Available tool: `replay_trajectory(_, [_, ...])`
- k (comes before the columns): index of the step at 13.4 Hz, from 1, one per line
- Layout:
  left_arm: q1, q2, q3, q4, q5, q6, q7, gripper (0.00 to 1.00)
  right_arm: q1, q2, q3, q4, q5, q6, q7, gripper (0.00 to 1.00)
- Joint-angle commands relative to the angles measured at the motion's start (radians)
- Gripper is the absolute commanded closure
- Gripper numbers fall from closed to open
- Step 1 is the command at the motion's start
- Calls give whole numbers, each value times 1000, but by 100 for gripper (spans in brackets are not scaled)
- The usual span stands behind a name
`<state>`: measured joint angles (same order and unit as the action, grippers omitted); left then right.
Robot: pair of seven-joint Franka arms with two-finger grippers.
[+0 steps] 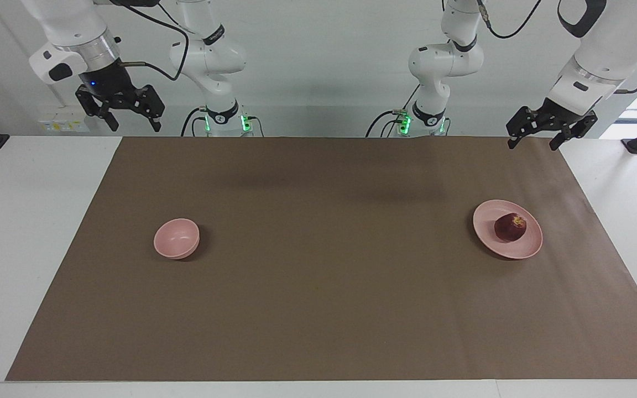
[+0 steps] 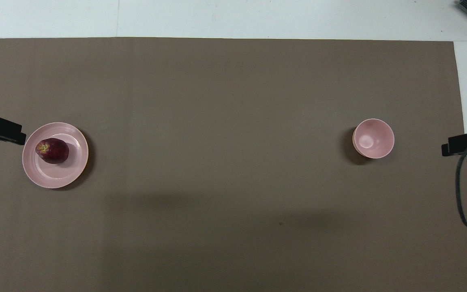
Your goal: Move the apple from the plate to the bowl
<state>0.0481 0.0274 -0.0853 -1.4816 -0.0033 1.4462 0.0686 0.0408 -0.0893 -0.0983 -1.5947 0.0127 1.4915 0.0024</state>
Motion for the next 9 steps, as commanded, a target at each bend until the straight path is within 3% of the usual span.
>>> replay_trajectory(1, [4, -21, 2, -23, -12, -23, 2, 0, -15, -6, 8, -1, 6, 3, -22, 0])
replay_trajectory(9, [9, -29, 4, -28, -12, -30, 5, 0, -15, -6, 9, -1, 3, 3, -22, 0])
